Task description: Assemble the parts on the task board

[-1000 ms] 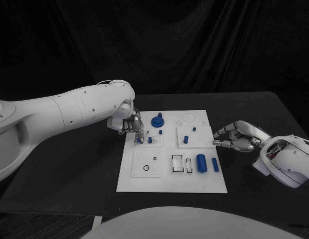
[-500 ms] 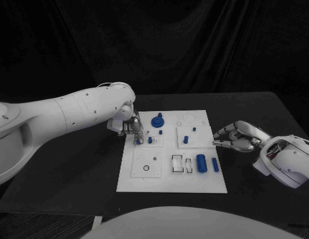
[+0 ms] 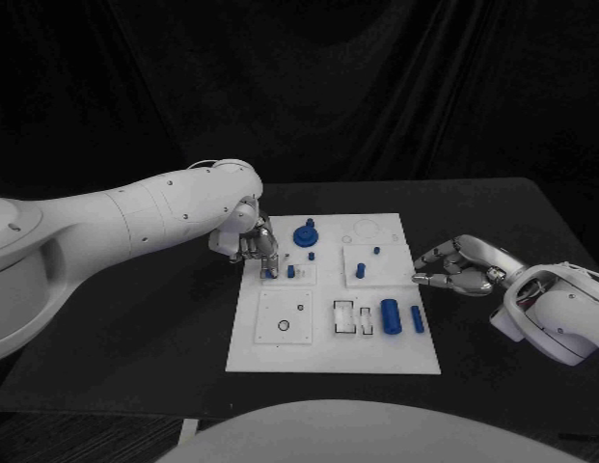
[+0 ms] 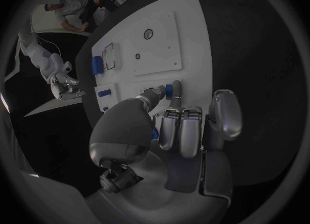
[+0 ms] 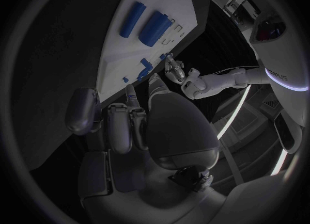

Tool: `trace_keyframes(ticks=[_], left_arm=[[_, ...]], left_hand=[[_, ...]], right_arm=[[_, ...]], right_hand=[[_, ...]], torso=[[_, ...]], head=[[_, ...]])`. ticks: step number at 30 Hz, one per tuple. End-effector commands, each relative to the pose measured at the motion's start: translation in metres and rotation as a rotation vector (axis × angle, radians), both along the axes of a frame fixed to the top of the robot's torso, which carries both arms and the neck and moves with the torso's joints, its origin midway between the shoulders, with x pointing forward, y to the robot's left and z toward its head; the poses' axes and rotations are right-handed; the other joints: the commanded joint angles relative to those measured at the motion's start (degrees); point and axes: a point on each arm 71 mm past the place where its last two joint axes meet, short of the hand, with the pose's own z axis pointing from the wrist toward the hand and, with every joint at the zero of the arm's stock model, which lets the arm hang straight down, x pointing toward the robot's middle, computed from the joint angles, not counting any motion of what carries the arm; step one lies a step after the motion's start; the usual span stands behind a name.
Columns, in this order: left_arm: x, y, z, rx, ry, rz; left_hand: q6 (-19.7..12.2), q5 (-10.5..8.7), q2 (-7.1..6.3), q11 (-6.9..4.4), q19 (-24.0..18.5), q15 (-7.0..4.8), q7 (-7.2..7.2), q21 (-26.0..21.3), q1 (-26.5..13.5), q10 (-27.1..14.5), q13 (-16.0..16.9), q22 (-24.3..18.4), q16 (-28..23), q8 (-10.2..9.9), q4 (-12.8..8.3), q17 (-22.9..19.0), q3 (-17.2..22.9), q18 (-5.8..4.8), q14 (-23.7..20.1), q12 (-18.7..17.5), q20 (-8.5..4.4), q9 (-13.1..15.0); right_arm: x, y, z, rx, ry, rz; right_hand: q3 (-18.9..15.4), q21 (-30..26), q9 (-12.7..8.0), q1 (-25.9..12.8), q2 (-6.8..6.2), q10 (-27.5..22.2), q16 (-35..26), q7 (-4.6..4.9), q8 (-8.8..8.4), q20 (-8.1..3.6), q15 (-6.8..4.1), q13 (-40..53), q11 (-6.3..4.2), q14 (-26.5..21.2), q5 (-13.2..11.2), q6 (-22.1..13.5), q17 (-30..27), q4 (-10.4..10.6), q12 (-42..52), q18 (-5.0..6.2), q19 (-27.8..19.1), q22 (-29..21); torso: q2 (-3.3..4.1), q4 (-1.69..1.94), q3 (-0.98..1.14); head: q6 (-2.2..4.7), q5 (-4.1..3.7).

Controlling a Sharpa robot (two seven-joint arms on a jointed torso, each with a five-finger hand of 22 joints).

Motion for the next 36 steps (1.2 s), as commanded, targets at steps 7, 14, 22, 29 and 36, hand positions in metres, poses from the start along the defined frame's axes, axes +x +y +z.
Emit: trace_keyframes(ticks=[7, 14, 22, 29, 36], left_arm=[[0.0013, -0.0026, -0.0019, -0.03, -0.016, 0.015], [0.002, -0.0025, -0.0024, -0.032, -0.021, 0.02], [0.0037, -0.0019, -0.0025, -0.04, -0.04, 0.036], [0.0052, -0.001, -0.0023, -0.045, -0.055, 0.05], [0.0061, 0.0005, -0.002, -0.05, -0.068, 0.061]], left_hand=[[0.1, -0.19, 0.34, 0.4, -0.6, 0.47, 0.07, -0.5, -0.3, 5.9, 15.1, 9.3, 0.2, -0.3, 0.2, 15.1, -0.5, 0.84, 6.0, 0.2, 0.15, -0.2], [0.0, -0.5, 0.55, 0.48, -0.8, 0.53, 0.16, -0.8, -0.4, 5.9, 15.1, 9.2, 0.2, -0.4, 0.6, 15.1, -0.9, 0.89, 6.0, 0.2, 0.19, -0.4], [0.0, -0.68, 0.71, 0.52, -0.8, 0.56, 0.19, -0.8, -0.5, 5.9, 15.1, 9.2, 0.2, -0.5, 0.8, 15.1, -1.2, 0.9, 6.0, 0.2, 0.22, -0.4], [0.0, -0.48, 0.93, 0.51, -0.9, 0.58, 0.17, -1.0, -0.4, 5.9, 15.1, 9.1, 0.2, -0.5, 0.9, 15.1, -1.2, 0.94, 6.0, 0.2, 0.24, -0.5], [0.0, 0.18, 1.27, 0.5, -0.9, 0.59, 0.16, -1.0, -0.1, 5.9, 15.1, 9.2, 0.2, -0.5, 1.0, 15.1, -1.3, 0.94, 6.0, 0.2, 0.26, -0.6]], right_arm=[[-0.0013, 0.0006, -0.0034, -0.009, 0.023, 0.0], [-0.0013, 0.0013, -0.0038, -0.009, 0.026, 0.002], [-0.0016, 0.0011, -0.0041, -0.009, 0.027, 0.003], [-0.002, 0.001, -0.0047, -0.01, 0.029, 0.003], [-0.0033, 0.0007, -0.0066, -0.01, 0.034, 0.003]], right_hand=[[-0.1, -0.4, -0.1, 0.1, 0.66, 4.1, -0.3, -0.1, -0.35, 0.0, 0.37, 13.2, 0.37, 4.1, 0.3, 0.3, 8.4, -0.2, -0.4, 0.46, -0.5, 8.5], [-0.1, -0.5, -0.1, 0.1, 0.73, 4.0, -0.3, -0.08, -0.39, 0.01, 0.38, 13.2, 0.39, 4.1, 0.3, 0.3, 8.3, -0.2, -0.5, 0.48, -0.5, 8.4], [-0.1, -0.5, -0.1, 0.1, 0.73, 4.0, -0.3, -0.08, -0.39, 0.01, 0.38, 13.2, 0.39, 4.1, 0.3, 0.3, 8.3, -0.2, -0.5, 0.48, -0.5, 8.4], [-0.1, -0.5, -0.1, 0.1, 0.73, 4.0, -0.3, -0.08, -0.39, 0.01, 0.38, 13.2, 0.39, 4.1, 0.3, 0.3, 8.3, -0.2, -0.5, 0.48, -0.5, 8.4], [-0.1, -0.5, -0.1, 0.1, 0.73, 4.0, -0.3, -0.08, -0.39, 0.01, 0.38, 13.2, 0.39, 4.1, 0.3, 0.3, 8.3, -0.2, -0.5, 0.48, -0.5, 8.4]], torso=[[0.01, 0.01, 0.01], [-0.01, 0.01, 0.01], [-0.01, 0.01, 0.0], [0.01, 0.0, 0.0], [-0.02, 0.01, 0.01]], head=[[-0.01, 0.04], [-0.01, 0.08], [-0.01, -0.03], [-0.01, 0.0], [-0.01, 0.0]])
